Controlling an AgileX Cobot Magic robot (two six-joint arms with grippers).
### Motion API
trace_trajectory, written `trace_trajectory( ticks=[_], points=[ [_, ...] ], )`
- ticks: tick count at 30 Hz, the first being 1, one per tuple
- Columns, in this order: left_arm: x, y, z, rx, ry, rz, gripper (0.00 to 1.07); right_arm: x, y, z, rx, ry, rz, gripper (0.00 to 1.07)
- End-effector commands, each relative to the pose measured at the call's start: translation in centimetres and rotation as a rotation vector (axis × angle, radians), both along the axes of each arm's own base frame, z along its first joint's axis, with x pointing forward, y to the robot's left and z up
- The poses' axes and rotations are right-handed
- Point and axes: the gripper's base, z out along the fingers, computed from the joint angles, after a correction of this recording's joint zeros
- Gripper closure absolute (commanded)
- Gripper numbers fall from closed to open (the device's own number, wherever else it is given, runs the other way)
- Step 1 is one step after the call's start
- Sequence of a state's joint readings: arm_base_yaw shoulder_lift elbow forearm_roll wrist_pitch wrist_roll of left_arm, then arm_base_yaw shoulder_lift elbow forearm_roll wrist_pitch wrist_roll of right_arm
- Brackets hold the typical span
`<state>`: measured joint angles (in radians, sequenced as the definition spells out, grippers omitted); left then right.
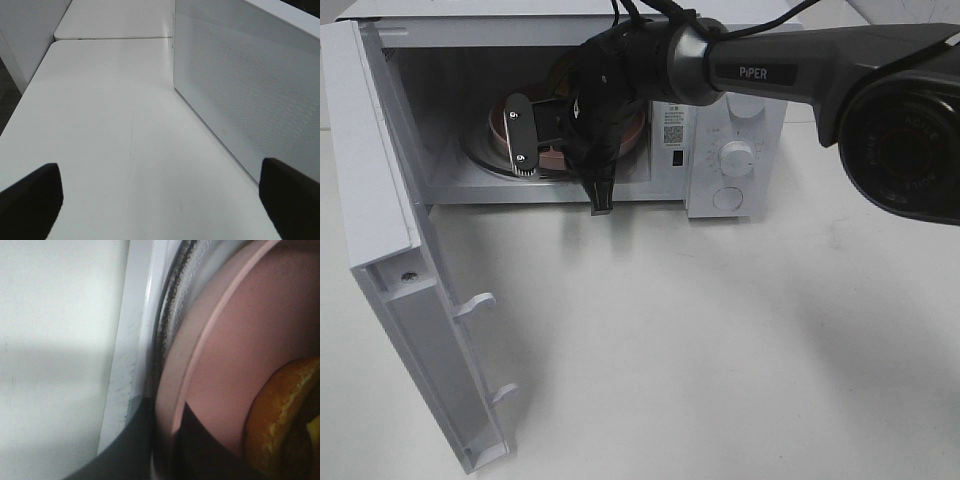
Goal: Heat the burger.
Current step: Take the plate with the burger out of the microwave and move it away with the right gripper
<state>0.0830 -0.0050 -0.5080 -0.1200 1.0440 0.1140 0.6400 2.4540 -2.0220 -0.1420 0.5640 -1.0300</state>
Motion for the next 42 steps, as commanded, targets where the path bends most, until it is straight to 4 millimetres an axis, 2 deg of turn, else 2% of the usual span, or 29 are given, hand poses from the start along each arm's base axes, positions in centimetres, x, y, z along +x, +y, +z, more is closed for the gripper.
trace_trajectory(
  ticks=[1,8,22,26,39,42],
  points=[
    [-0.2,-0.1,-0.1,-0.013,-0.017,-0.001,0.07,-1.2,0.4,1.0,-0.007,0.022,0.037,1.07],
    [-0.2,-0.1,-0.1,-0.013,-0.017,-0.001,0.07,-2.2,0.3,2.3,-0.007,0.018,0.050,1.07],
    [-0.2,-0.1,-0.1,-0.013,-0.017,-0.001,0.07,-6.5,0.8,4.9,-0.043,-0.015,0.139,1.07],
    [-0.2,-0.1,-0.1,-0.013,-0.017,-0.001,0.07,-7.8,-0.1,5.6,-0.022,-0.038,0.149,1.07],
    [-0.2,-0.1,-0.1,-0.013,-0.017,-0.001,0.07,-11.0,-2.7,5.7,0.031,-0.082,0.175,1.07],
    [-0.2,-0.1,-0.1,-0.013,-0.017,-0.001,0.07,-12.6,-4.0,5.5,0.047,-0.093,0.185,1.07]
  ],
)
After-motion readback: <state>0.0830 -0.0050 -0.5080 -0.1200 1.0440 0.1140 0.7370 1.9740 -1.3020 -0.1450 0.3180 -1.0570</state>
